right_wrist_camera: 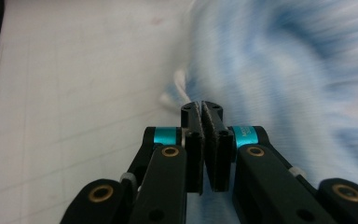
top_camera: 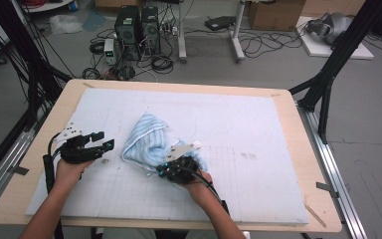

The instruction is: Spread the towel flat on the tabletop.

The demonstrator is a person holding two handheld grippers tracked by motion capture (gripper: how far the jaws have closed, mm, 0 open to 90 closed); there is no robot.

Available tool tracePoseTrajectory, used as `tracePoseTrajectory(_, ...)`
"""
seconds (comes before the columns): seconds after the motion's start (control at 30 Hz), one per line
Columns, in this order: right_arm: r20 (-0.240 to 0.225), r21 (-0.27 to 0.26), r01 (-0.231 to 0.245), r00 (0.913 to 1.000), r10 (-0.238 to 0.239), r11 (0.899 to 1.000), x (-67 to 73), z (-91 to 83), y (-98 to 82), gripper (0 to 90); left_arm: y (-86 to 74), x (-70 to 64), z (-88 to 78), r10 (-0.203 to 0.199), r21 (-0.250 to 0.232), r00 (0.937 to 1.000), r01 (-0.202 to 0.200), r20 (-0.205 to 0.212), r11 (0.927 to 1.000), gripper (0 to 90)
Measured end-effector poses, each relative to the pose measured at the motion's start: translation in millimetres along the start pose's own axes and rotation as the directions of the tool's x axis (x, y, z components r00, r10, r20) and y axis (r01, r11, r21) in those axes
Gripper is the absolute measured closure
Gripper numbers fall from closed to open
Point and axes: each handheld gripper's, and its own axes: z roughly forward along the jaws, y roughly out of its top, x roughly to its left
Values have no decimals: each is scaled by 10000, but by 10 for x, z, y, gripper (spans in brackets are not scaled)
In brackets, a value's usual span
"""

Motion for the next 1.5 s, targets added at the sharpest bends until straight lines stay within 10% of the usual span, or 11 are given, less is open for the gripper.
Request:
tracePoseTrajectory(0.2, 1024, -1043, -1110, 9873, 1217, 9883, -392, -274, 79, 879, -3, -7, 12, -11, 11, 10000, 11, 19, 10000, 391)
tracePoseTrajectory(0.33, 2345, -1568, -1746, 9495, 2083, 9721, -706, -465, 94, 879, -6, -18, 26, -24, 34, 10000, 24, 88, 10000, 393)
tracePoseTrajectory(0.5, 3963, -1790, -2510, 8666, 3032, 9513, -1060, -640, -7, 880, -8, -38, 35, -37, 37, 9999, 37, 137, 10000, 392)
tracePoseTrajectory(0.53, 4377, -1922, -3024, 8250, 3574, 9336, -1190, -700, -111, 879, -11, -45, 44, 7, 72, 9998, -8, 186, 10000, 392)
tracePoseTrajectory(0.57, 4377, -1922, -3024, 8250, 3574, 9336, -1190, -700, -111, 879, -11, -45, 44, 7, 72, 9998, -8, 186, 10000, 392)
tracePoseTrajectory(0.7, 5304, -1958, -4053, 7221, 4441, 8930, -1429, -811, -384, 879, -16, -73, 71, 67, 133, 9996, -70, 268, 9999, 393)
tracePoseTrajectory(0.93, 6325, -1666, -4577, 6299, 4508, 8733, -1516, -868, -524, 805, -19, -119, 99, 137, 212, 9990, -147, 432, 9997, 393)
tracePoseTrajectory(1.03, 6314, -1748, -4489, 6318, 4496, 8763, -1486, -875, -527, 659, -13, -149, 109, 198, 223, 9982, -211, 558, 9995, 392)
tracePoseTrajectory(1.23, 5529, -2035, -3688, 7212, 4174, 9069, -1270, -968, -445, 556, -5, -235, 161, 407, 283, 9960, -430, 800, 9987, 391)
tracePoseTrajectory(1.4, 3437, -2189, -2829, 8734, 3451, 9338, -951, -890, -327, 532, -9, -212, 161, 363, 289, 9971, -383, 671, 9988, 391)
tracePoseTrajectory(1.5, 2352, -1944, -2590, 9241, 3013, 9461, -819, -724, -272, 512, -11, -210, 162, 365, 312, 9971, -386, 664, 9988, 392)
